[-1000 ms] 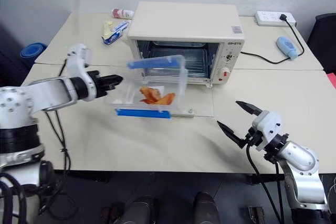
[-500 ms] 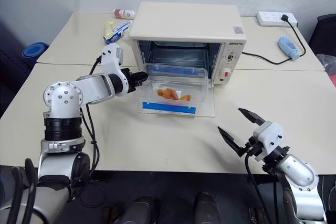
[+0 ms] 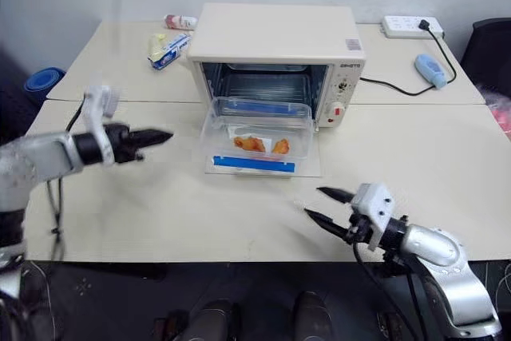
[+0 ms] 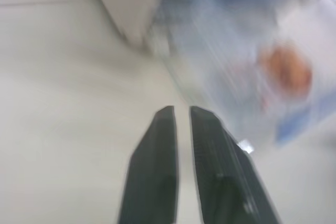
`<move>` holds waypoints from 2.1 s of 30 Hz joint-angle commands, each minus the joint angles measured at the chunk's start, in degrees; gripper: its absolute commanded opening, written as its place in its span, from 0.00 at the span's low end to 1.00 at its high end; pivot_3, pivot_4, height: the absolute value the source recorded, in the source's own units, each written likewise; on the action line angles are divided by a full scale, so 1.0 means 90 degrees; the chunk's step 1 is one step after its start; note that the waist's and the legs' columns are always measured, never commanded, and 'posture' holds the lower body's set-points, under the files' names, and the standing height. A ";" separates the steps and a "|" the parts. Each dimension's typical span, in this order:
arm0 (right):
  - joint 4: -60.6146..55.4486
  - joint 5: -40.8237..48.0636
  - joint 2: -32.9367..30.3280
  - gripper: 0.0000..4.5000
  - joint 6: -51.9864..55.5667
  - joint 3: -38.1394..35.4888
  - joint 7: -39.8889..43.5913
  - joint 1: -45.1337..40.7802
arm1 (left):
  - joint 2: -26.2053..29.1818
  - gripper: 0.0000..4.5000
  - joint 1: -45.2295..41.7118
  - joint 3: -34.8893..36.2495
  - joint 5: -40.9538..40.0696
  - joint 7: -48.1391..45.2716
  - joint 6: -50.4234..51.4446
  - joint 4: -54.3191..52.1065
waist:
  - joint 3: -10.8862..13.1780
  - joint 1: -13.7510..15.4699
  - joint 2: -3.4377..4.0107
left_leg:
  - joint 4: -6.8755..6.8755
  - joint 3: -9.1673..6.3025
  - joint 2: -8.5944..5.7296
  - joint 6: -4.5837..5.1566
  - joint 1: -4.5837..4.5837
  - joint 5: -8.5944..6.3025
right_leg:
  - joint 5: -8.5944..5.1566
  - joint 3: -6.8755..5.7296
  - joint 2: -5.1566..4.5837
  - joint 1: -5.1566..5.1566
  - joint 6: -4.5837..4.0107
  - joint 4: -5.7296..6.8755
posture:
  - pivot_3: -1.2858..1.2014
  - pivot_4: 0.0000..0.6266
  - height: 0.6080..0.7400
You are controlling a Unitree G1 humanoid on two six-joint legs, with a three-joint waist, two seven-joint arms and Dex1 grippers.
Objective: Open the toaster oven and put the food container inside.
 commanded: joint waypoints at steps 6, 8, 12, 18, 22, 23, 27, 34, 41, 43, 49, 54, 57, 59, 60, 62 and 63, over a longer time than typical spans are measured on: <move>0.1323 -0.0852 0.0678 0.01 -0.0034 0.0895 -0.0142 -0.2003 | -0.1571 0.00 -0.0190 -0.1072 0.1694 -0.1177 -0.2650 0.0151 | -0.0001 0.0136 -0.0005 | 0.0011 0.0003 0.0000 0.0010 -0.0013 0.0002 | 0.0018 -0.0001 0.0003 0.0003 -0.0013 -0.0018 | 0.52 0.24 1.00; 0.1623 -0.0962 0.0881 0.01 -0.0064 0.0907 -0.0241 -0.2348 | -0.1913 0.00 -0.0377 -0.1116 0.2014 -0.1002 -0.2874 0.0438 | -0.0001 0.0095 -0.0005 | 0.0007 0.0007 0.0002 0.0009 -0.0013 0.0002 | 0.0019 -0.0001 0.0007 -0.0003 -0.0011 -0.0017 | 0.52 0.24 1.00; 0.2445 -0.1284 0.1287 0.01 -0.0118 0.0883 -0.0546 -0.3223 | -0.2825 0.00 -0.0987 -0.0866 0.2510 -0.0127 -0.3244 0.1353 | -0.0001 0.0034 -0.0005 | 0.0007 0.0014 0.0007 0.0009 -0.0014 0.0002 | 0.0020 -0.0002 0.0011 -0.0012 -0.0010 -0.0007 | 0.52 0.24 1.00; 0.4340 -0.1881 0.1767 0.01 -0.1124 0.0786 -0.0915 -0.4325 | -0.3717 0.00 -0.1661 -0.0454 0.2996 0.0783 -0.4051 0.2563 | -0.0001 -0.0076 -0.0005 | 0.0005 0.0013 0.0007 0.0008 -0.0011 0.0003 | 0.0020 -0.0006 0.0010 -0.0012 -0.0009 -0.0001 | 0.52 0.24 1.00; 0.5529 -0.2160 0.1992 0.01 -0.1799 0.0689 -0.1141 -0.4984 | -0.4211 0.00 -0.2014 -0.0277 0.3274 0.1228 -0.4486 0.3172 | -0.0001 -0.0077 -0.0005 | 0.0006 0.0011 0.0008 0.0007 -0.0012 0.0003 | 0.0021 -0.0009 0.0009 -0.0013 -0.0008 -0.0002 | 0.52 0.24 1.00; 0.5809 -0.2248 0.2031 0.01 -0.1985 0.0650 -0.1287 -0.5143 | -0.4322 0.00 -0.2112 -0.0206 0.3341 0.1405 -0.4615 0.3363 | -0.0001 -0.0080 -0.0005 | 0.0006 0.0011 0.0008 0.0007 -0.0013 0.0003 | 0.0021 -0.0010 0.0008 -0.0013 -0.0008 -0.0002 | 0.52 0.24 1.00; 0.6434 -0.2374 0.2136 0.01 -0.2421 0.0538 -0.1551 -0.5496 | -0.4684 0.00 -0.2394 0.0140 0.3366 0.1869 -0.4927 0.3858 | -0.0001 -0.0115 -0.0005 | 0.0004 0.0008 0.0010 0.0006 -0.0013 0.0004 | 0.0021 -0.0014 0.0008 -0.0013 -0.0008 -0.0003 | 0.52 0.24 1.00; 0.5156 -0.1906 0.1809 0.01 -0.1758 0.0545 -0.0665 -0.4720 | -0.4188 0.00 -0.1516 -0.0035 0.3250 0.0900 -0.4367 0.2573 | -0.0002 -0.0250 -0.0003 | -0.0005 0.0007 0.0011 0.0006 -0.0013 0.0004 | 0.0021 -0.0019 0.0008 -0.0017 -0.0008 -0.0003 | 0.52 0.24 1.00; 0.2990 -0.1028 0.0772 0.00 -0.0637 -0.0108 0.0002 -0.3069 | -0.2942 0.19 -0.0112 0.0785 0.2165 -0.0954 -0.4597 0.0587 | 0.0001 -0.0220 0.0001 | 0.0006 0.0016 0.0023 0.0000 -0.0017 0.0000 | 0.0021 -0.0050 0.0004 -0.0027 -0.0009 0.0006 | 0.52 0.24 1.00; 0.3298 -0.1159 0.0403 0.00 -0.0930 -0.0302 0.0196 -0.2829 | -0.2284 0.32 0.0471 0.0843 0.2003 -0.2195 -0.4961 0.0262 | 0.0000 -0.0205 0.0002 | 0.0013 0.0016 0.0027 0.0000 -0.0010 0.0000 | 0.0027 -0.0050 0.0005 -0.0015 -0.0020 0.0002 | 0.52 0.24 1.00; 0.5224 -0.1499 0.0112 0.00 -0.2206 -0.0047 0.1183 -0.3118 | -0.0827 0.73 0.1146 0.0855 0.1725 -0.4450 -0.5124 0.0693 | 0.0002 -0.0189 0.0009 | 0.0003 0.0026 0.0026 0.0003 0.0000 -0.0003 | 0.0027 -0.0049 0.0007 -0.0009 -0.0021 -0.0007 | 0.52 0.24 1.00; 0.6393 -0.1628 0.0459 0.00 -0.2971 0.0183 0.1751 -0.3602 | -0.0787 0.99 0.0669 0.0842 0.1852 -0.4663 -0.5182 0.1239 | 0.0004 -0.0223 0.0012 | 0.0002 0.0027 0.0027 0.0006 -0.0001 -0.0003 | 0.0027 -0.0049 0.0007 -0.0010 -0.0022 -0.0006 | 0.52 0.24 1.00; 0.6492 -0.1579 0.0678 0.00 -0.3186 0.0184 0.1917 -0.3723 | -0.0881 0.99 0.0569 0.0894 0.1828 -0.4534 -0.5135 0.1276 | 0.0004 -0.0242 0.0013 | 0.0001 0.0027 0.0028 0.0006 -0.0002 -0.0003 | 0.0027 -0.0050 0.0007 -0.0012 -0.0022 -0.0006 | 0.52 0.24 1.00; 0.6053 -0.1324 0.0884 0.00 -0.3049 0.0093 0.1878 -0.3661 | -0.0902 0.99 0.0630 0.1100 0.1518 -0.4233 -0.4528 0.1175 | 0.0005 -0.0242 0.0013 | 0.0000 0.0025 0.0030 0.0005 -0.0002 -0.0003 | 0.0027 -0.0053 0.0007 -0.0012 -0.0022 -0.0006 | 0.52 0.24 1.00; 0.5841 -0.1234 0.0934 0.00 -0.2995 0.0054 0.1864 -0.3614 | -0.0929 0.99 0.0669 0.1211 0.1432 -0.4078 -0.4377 0.1152 | 0.0005 -0.0245 0.0015 | 0.0001 0.0022 0.0032 0.0005 -0.0003 -0.0003 | 0.0027 -0.0055 0.0008 -0.0012 -0.0022 -0.0005 | 0.52 0.24 1.00; 0.5482 -0.1042 0.0991 0.00 -0.2809 -0.0065 0.1788 -0.3520 | -0.0979 0.99 0.0748 0.1401 0.1301 -0.3836 -0.4150 0.1094 | 0.0007 -0.0242 0.0017 | 0.0002 0.0021 0.0033 0.0005 -0.0003 -0.0003 | 0.0027 -0.0056 0.0008 -0.0013 -0.0022 -0.0002 | 0.52 0.24 1.00; 0.5154 -0.0780 0.1083 0.00 -0.2601 -0.0235 0.1601 -0.3479 | -0.1051 0.99 0.0803 0.1588 0.1160 -0.3598 -0.3967 0.1069 | 0.0007 -0.0240 0.0017 | 0.0002 0.0020 0.0033 0.0004 -0.0003 -0.0003 | 0.0027 -0.0056 0.0007 -0.0013 -0.0022 -0.0002 | 0.52 0.24 1.00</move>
